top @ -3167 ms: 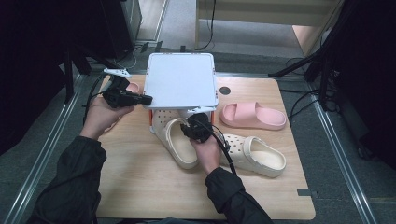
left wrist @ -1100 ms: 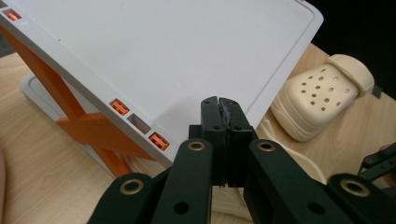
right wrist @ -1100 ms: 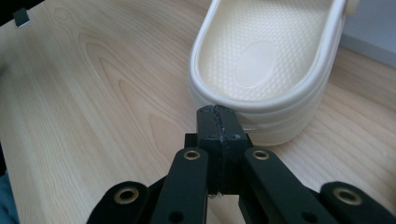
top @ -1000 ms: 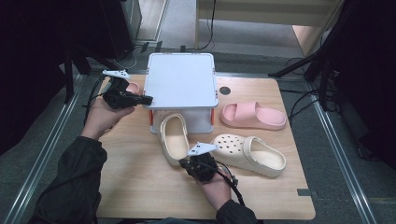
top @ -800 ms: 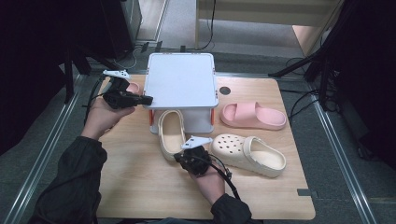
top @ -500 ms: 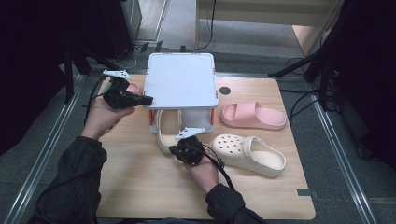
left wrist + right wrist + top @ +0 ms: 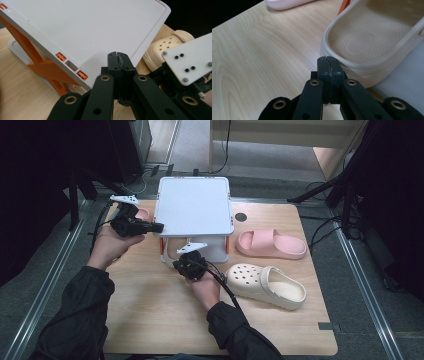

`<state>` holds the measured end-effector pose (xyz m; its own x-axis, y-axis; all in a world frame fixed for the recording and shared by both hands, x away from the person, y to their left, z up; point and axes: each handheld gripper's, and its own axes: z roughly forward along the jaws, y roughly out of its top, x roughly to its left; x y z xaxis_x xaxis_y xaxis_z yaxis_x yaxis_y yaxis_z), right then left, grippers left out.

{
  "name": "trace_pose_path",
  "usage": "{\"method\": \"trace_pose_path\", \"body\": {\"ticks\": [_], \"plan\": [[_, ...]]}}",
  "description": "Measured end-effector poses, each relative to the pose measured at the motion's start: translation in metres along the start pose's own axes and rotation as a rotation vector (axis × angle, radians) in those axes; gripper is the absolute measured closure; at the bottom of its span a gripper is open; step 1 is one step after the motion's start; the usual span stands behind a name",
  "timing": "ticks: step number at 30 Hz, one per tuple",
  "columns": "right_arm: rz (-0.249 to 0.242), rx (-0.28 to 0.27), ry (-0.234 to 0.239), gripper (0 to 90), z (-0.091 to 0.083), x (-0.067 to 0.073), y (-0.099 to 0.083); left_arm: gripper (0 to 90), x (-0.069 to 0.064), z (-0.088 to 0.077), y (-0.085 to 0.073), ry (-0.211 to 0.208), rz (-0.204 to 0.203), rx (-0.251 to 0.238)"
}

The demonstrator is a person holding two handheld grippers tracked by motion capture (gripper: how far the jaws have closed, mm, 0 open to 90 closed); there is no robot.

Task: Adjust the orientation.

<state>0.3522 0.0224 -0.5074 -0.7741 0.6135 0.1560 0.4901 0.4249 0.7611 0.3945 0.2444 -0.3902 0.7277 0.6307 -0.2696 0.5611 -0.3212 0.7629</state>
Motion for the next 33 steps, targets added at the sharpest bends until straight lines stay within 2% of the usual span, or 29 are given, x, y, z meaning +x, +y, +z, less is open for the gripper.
{"method": "trace_pose_path", "body": {"ticks": [3,4,7,9,11,13,14,15,16,17,18,21,22,23,27,28,33], "plan": [[0.001,0.000,0.002,89.6,0.005,-0.001,0.003,89.7,-0.002,0.000,0.000,0.010,0.011,-0.001],[-0.013,0.002,0.005,89.6,0.006,-0.001,0.006,89.6,-0.002,0.000,0.000,0.017,0.018,-0.002],[-0.002,-0.009,0.026,89.4,0.002,-0.001,0.008,89.5,-0.002,0.000,0.000,0.008,0.010,-0.006],[-0.009,-0.012,0.043,87.9,-0.005,0.001,0.008,87.7,-0.002,0.000,0.000,0.012,0.013,-0.005],[-0.018,-0.013,0.063,85.5,-0.013,0.004,0.007,84.5,-0.007,0.001,0.002,0.035,0.023,0.001],[-0.015,-0.013,0.070,84.1,-0.018,0.005,0.005,79.4,-0.009,0.001,0.003,0.033,0.019,0.002],[-0.009,-0.018,0.095,80.5,-0.028,0.005,0.002,75.9,-0.012,0.001,0.005,0.008,0.003,0.002],[-0.009,-0.018,0.095,80.5,-0.028,0.005,0.002,73.1,-0.012,0.001,0.005,0.008,0.003,0.002],[-0.013,-0.019,0.119,76.4,-0.038,0.005,-0.002,69.3,-0.016,-0.001,0.007,-0.016,-0.011,0.002],[-0.013,-0.019,0.119,76.4,-0.038,0.005,-0.002,65.5,-0.016,-0.001,0.007,-0.016,-0.011,0.002],[-0.015,-0.019,0.136,71.0,-0.047,0.004,-0.005,61.8,-0.022,-0.004,0.009,-0.028,-0.017,-0.001],[-0.016,-0.015,0.157,65.9,-0.056,0.002,-0.008,55.6,-0.028,-0.008,0.009,-0.039,-0.020,-0.006],[-0.015,-0.016,0.179,62.5,-0.064,0.000,-0.012,52.6,-0.032,-0.010,0.008,-0.057,-0.026,0.001],[-0.017,-0.018,0.189,61.4,-0.068,0.000,-0.014,49.7,-0.035,-0.010,0.007,-0.054,-0.020,0.009],[-0.033,-0.031,0.208,58.9,-0.082,-0.003,-0.022,45.8,-0.042,-0.011,0.004,-0.056,-0.017,0.005],[-0.041,-0.032,0.216,57.8,-0.085,-0.004,-0.023,44.4,-0.045,-0.013,0.001,-0.068,-0.013,-0.002],[-0.064,-0.034,0.233,56.6,-0.097,-0.007,-0.030,41.6,-0.054,-0.017,-0.006,-0.043,-0.007,-0.006]]}}
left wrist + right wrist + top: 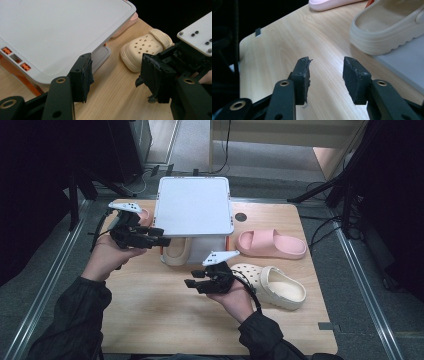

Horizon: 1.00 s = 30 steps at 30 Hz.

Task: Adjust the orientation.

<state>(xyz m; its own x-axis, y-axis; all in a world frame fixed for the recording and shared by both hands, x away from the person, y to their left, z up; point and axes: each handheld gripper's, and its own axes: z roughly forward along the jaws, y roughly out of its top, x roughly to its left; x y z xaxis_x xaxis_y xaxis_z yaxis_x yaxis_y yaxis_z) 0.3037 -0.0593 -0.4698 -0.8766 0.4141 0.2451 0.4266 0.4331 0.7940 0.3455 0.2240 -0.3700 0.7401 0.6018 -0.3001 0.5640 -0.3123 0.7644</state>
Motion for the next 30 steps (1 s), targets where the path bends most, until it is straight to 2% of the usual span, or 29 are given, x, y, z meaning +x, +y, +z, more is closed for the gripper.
{"method": "trace_pose_path", "body": {"ticks": [4,5,8,9,11,13,14,15,17,21,22,24,27,30], "plan": [[-0.010,0.015,0.016,54.6,-0.010,-0.003,-0.007,40.1,-0.006,-0.003,-0.008,0.008,0.007,-0.010],[0.003,0.021,0.030,53.7,-0.013,-0.006,-0.009,39.8,-0.007,-0.003,-0.010,0.012,0.007,-0.008],[-0.004,0.031,0.021,53.5,-0.016,-0.008,-0.009,39.1,-0.011,-0.004,-0.020,0.037,0.002,-0.016],[-0.012,0.027,0.021,53.4,-0.021,-0.010,-0.009,38.3,-0.014,-0.005,-0.028,0.079,0.016,-0.030],[-0.010,0.024,0.025,53.3,-0.024,-0.012,-0.009,38.1,-0.015,-0.006,-0.032,0.086,0.012,-0.026],[-0.013,0.017,0.024,53.3,-0.034,-0.016,-0.009,37.8,-0.017,-0.010,-0.042,0.073,0.002,-0.050],[-0.013,0.017,0.024,53.3,-0.034,-0.016,-0.009,37.8,-0.017,-0.010,-0.042,0.073,0.002,-0.050],[-0.019,0.019,0.018,53.3,-0.041,-0.019,-0.011,37.8,-0.019,-0.011,-0.048,0.091,0.006,-0.042],[-0.024,0.013,0.019,53.3,-0.047,-0.021,-0.012,37.6,-0.018,-0.011,-0.052,0.093,0.002,-0.039],[-0.030,0.002,0.018,53.4,-0.061,-0.025,-0.015,37.4,-0.018,-0.007,-0.065,0.108,-0.020,-0.025],[-0.038,-0.002,0.019,53.4,-0.065,-0.026,-0.016,37.4,-0.019,-0.004,-0.072,0.111,-0.022,-0.023],[-0.045,-0.006,0.018,53.3,-0.072,-0.029,-0.018,37.3,-0.019,-0.002,-0.075,0.114,-0.020,-0.020],[-0.030,-0.016,0.004,53.4,-0.083,-0.035,-0.022,36.7,-0.021,0.006,-0.086,0.122,-0.017,-0.018],[-0.016,-0.026,-0.013,54.0,-0.092,-0.038,-0.025,36.3,-0.022,0.011,-0.090,0.121,-0.019,-0.009]]}}
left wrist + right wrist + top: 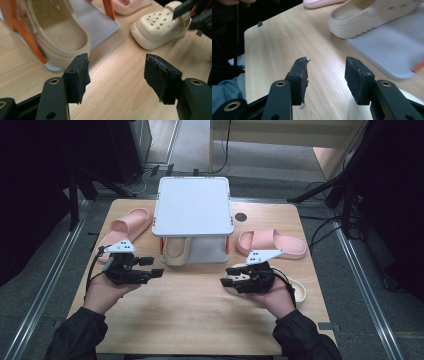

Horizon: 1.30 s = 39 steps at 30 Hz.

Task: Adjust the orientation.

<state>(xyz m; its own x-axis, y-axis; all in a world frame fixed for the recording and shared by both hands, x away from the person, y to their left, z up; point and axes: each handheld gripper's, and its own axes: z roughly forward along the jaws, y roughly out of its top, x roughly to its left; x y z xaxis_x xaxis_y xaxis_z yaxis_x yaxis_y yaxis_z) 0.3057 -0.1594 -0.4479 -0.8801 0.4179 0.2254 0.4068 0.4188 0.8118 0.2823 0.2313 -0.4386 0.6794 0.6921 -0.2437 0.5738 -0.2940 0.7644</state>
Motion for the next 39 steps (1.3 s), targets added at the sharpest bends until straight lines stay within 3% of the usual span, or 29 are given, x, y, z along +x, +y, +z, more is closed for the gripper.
{"method": "trace_pose_path", "body": {"ticks": [5,8,10,14,27,33,36,39], "plan": [[0.045,-0.004,-0.032,54.6,-0.020,-0.012,-0.013,36.3,0.000,0.008,-0.009,-0.008,-0.004,0.002],[0.037,0.018,-0.061,54.6,-0.025,-0.016,-0.019,36.1,0.000,0.011,-0.012,-0.011,-0.006,0.010],[0.038,0.021,-0.063,54.7,-0.029,-0.018,-0.022,36.1,0.000,0.017,-0.015,-0.005,0.024,0.028],[0.042,0.010,-0.077,55.0,-0.039,-0.021,-0.027,36.1,0.001,0.020,-0.018,-0.008,0.033,0.030],[0.103,-0.049,-0.174,56.4,-0.085,-0.027,-0.054,36.0,0.005,0.037,-0.009,-0.039,0.022,0.054],[0.135,-0.026,-0.196,56.2,-0.086,-0.026,-0.065,36.1,0.005,0.046,-0.004,-0.042,0.023,0.071],[0.145,0.023,-0.222,56.2,-0.079,-0.028,-0.071,36.1,0.003,0.049,-0.001,-0.065,0.034,0.058],[0.151,0.039,-0.209,56.3,-0.075,-0.030,-0.072,36.1,0.001,0.051,0.000,-0.072,0.040,0.059]]}}
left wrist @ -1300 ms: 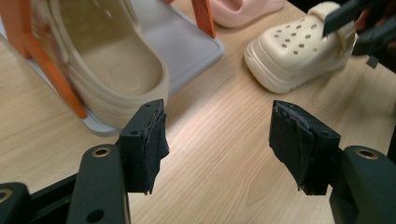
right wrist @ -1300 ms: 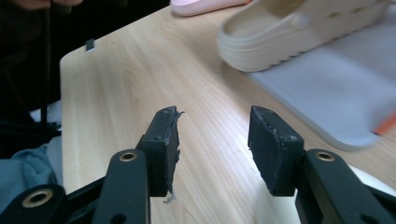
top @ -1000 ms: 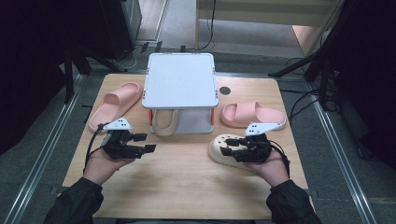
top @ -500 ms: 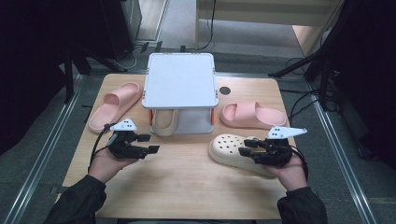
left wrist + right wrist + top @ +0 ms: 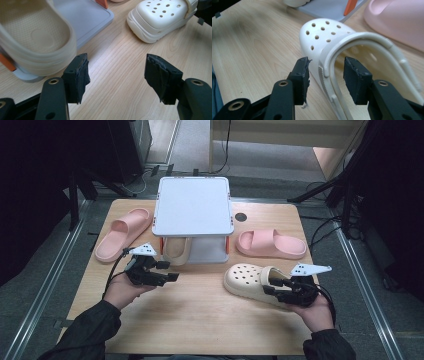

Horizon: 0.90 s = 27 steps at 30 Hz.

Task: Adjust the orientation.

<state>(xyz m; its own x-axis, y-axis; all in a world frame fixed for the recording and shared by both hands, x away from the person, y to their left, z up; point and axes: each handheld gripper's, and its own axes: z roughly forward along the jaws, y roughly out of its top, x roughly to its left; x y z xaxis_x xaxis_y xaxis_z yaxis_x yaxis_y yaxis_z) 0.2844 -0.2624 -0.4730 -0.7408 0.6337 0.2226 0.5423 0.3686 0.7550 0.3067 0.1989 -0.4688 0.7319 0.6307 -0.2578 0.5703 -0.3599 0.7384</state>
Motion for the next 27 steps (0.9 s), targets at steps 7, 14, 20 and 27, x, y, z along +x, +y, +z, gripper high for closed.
{"method": "trace_pose_path", "body": {"ticks": [7,14,20,27], "plan": [[0.048,0.064,0.070,69.1,0.026,-0.009,0.005,36.1,0.000,-0.002,-0.001,0.006,-0.008,-0.001],[0.065,0.100,0.108,77.0,0.035,-0.010,0.014,36.5,-0.002,-0.010,-0.005,0.011,-0.011,-0.039],[0.067,0.093,0.128,77.1,0.038,-0.004,0.029,36.5,-0.003,-0.013,-0.012,0.027,-0.017,-0.025],[0.034,0.084,0.177,76.9,0.055,0.018,0.050,37.4,-0.004,-0.020,-0.020,0.047,-0.052,-0.029]]}}
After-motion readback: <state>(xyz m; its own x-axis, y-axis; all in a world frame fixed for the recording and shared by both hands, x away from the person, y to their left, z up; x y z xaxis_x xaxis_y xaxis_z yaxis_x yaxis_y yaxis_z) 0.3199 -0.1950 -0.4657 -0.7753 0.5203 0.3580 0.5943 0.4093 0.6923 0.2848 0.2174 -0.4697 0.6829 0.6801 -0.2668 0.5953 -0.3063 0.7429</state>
